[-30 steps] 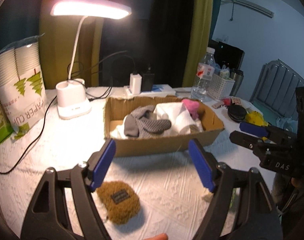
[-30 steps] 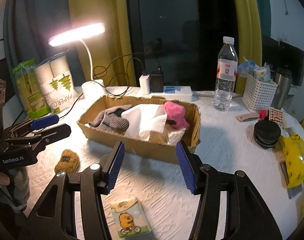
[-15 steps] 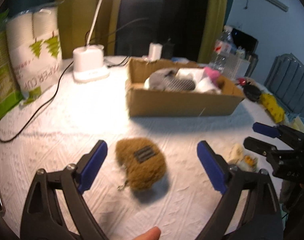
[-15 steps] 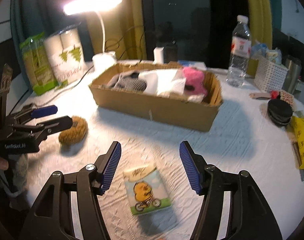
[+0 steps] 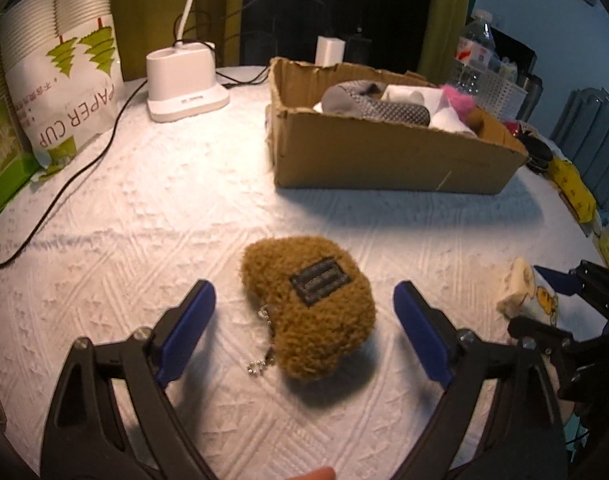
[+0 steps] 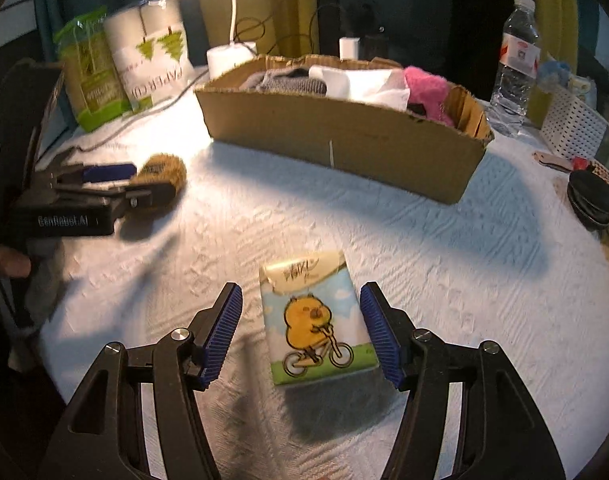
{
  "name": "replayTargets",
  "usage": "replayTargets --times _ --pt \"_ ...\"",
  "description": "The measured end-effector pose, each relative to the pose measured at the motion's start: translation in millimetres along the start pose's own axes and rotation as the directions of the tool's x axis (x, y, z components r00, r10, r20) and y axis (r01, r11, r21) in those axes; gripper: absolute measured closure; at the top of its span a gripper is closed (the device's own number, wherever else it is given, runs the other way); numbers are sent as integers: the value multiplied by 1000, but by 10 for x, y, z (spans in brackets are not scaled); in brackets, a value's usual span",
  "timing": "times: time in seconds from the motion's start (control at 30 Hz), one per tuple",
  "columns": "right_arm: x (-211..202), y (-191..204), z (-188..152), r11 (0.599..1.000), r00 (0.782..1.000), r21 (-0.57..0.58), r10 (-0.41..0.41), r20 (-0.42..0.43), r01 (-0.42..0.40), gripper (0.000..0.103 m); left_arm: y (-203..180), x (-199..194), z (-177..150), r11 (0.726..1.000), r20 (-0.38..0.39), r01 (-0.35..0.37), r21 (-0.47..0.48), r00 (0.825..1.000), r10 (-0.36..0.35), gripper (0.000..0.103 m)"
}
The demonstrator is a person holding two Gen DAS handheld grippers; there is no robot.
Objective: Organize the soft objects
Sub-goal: 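Grasp the brown fuzzy pouch with the left tool while the right tool grasps the chick tissue pack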
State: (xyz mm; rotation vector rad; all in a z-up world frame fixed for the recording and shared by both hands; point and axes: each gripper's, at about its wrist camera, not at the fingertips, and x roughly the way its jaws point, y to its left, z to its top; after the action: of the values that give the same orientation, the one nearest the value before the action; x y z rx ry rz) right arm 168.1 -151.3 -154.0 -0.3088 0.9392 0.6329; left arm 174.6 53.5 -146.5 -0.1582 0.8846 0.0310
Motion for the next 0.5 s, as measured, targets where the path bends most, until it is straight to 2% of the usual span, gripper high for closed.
replayTargets --times 0.03,0.1,0.13,0.17,0.2,0.3,0.5 --pt "16 -4 -14 1000 1000 -2 3 -9 -3 38 -6 6 2 1000 -3 2 3 1000 -2 16" --pt "28 -7 -24 1000 1000 -8 5 -14 -5 40 -24 32 1 1000 -18 1 10 1000 -1 33" --pt "26 -10 -24 1000 1000 -10 7 -15 -7 43 -32 39 -2 1000 -20 -10 16 1000 10 36" --pt "26 -16 -22 1000 1000 -11 7 -15 -7 54 -42 32 0 1000 -17 -6 22 1000 7 45" --pt "25 -25 -17 1000 1000 -11 10 -17 -10 54 -55 28 -2 1000 -17 1 29 1000 -1 48" --pt "11 -22 15 1000 1000 -22 15 -15 -15 54 -68 11 -7 999 -11 11 35 1000 -11 53" --pt "-38 -41 139 999 1000 -31 15 12 -15 54 -118 -35 -5 998 0 34 49 999 -34 54"
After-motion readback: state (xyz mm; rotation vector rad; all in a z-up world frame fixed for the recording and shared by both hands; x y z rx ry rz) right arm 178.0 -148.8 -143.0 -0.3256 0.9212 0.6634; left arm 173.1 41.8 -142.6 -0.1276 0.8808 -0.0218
